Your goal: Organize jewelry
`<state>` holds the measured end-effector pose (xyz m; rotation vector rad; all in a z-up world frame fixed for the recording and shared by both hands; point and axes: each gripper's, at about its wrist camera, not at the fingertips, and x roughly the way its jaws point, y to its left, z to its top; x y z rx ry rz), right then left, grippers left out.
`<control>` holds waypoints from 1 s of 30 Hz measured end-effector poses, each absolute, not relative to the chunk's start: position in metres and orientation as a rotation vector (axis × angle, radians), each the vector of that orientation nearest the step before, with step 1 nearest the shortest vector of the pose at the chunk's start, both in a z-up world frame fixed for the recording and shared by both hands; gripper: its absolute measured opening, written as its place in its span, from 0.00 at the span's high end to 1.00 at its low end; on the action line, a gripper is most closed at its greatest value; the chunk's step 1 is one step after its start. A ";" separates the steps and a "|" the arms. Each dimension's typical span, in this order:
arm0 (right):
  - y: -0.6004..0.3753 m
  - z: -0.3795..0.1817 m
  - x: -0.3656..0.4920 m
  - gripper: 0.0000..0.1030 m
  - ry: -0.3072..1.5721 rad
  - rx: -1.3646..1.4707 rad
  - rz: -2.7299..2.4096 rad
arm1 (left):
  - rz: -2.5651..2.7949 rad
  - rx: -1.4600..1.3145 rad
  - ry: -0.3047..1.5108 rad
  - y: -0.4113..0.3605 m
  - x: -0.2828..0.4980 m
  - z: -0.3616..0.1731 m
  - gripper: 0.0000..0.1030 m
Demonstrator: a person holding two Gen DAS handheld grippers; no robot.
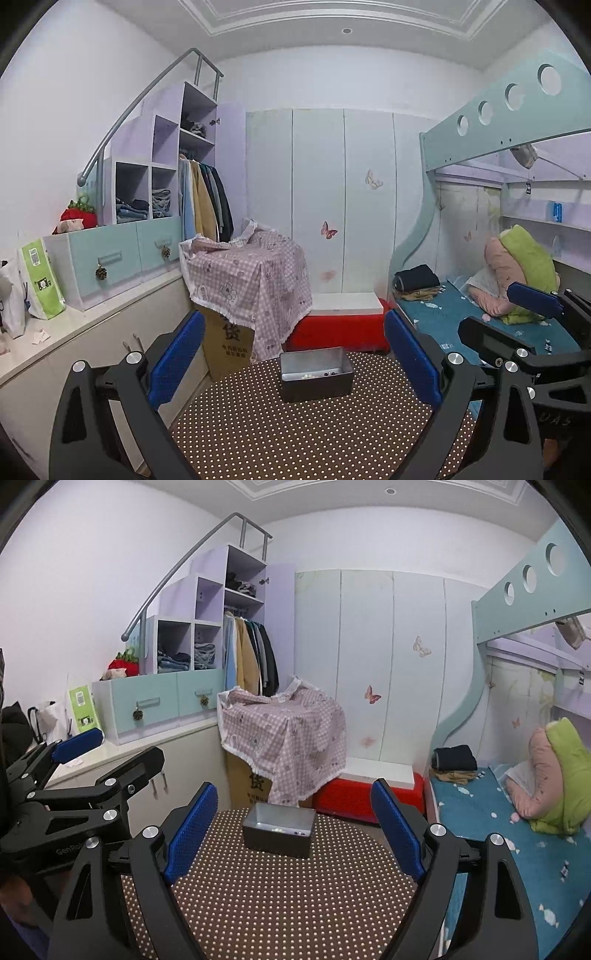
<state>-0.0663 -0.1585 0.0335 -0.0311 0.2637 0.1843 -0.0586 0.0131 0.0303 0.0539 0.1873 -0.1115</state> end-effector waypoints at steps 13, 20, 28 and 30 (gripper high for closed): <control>-0.164 0.034 -0.067 0.18 0.248 -0.027 0.176 | -0.112 0.057 0.172 0.008 -0.058 0.034 0.08; -0.164 0.033 -0.066 0.18 0.252 -0.026 0.175 | -0.100 0.070 0.160 0.005 -0.056 0.034 0.08; -0.166 0.032 -0.066 0.18 0.253 -0.027 0.176 | -0.103 0.070 0.164 0.003 -0.054 0.033 0.08; -0.167 0.033 -0.065 0.18 0.253 -0.026 0.176 | -0.103 0.069 0.165 0.003 -0.054 0.032 0.08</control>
